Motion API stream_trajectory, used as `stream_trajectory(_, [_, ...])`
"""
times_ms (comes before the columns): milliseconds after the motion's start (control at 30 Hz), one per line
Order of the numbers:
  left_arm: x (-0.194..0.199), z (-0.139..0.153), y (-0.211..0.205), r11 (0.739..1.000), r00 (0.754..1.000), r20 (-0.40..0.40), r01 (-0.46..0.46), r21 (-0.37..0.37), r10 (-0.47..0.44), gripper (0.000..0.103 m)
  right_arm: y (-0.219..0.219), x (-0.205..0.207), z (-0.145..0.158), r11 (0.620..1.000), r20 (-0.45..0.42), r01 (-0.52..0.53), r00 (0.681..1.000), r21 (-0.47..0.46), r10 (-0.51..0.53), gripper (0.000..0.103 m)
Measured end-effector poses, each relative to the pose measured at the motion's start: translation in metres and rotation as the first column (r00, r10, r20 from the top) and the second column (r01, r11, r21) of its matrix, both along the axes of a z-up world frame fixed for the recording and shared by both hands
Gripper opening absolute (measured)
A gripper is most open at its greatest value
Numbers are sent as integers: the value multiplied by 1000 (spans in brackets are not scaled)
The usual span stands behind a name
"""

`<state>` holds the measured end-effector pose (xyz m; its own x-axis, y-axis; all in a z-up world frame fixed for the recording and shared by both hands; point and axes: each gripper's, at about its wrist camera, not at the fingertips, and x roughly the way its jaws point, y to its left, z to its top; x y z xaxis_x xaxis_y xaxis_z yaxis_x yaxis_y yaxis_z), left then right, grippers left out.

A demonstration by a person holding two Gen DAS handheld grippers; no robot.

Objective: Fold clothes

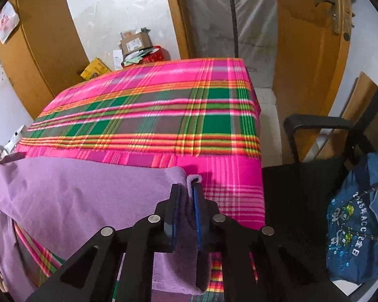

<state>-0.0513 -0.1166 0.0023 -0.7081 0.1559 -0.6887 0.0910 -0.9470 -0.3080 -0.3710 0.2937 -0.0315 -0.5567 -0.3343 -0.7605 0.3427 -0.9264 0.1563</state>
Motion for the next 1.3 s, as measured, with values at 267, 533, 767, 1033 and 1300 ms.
stream_trajectory(267, [-2,-6,-1,1000,1000,14,26,6,-26,17,24,-10,34,999,-52,49,997,21,-48,10])
stream_trajectory(533, [-9,-13,-13,1000,999,41,-6,11,6,17,75,-43,49,986,-40,167,985,13,-166,10])
stream_trajectory(767, [-14,-19,-19,1000,998,66,-24,9,23,17,66,-79,48,988,-6,155,988,12,-155,10])
stream_trajectory(1033, [-20,-27,-18,1000,996,85,-22,19,20,17,47,-116,27,989,52,132,990,62,-135,15])
stream_trajectory(1300, [-25,-34,-20,999,995,95,-11,40,7,17,108,-81,1,949,167,279,952,-144,-255,30])
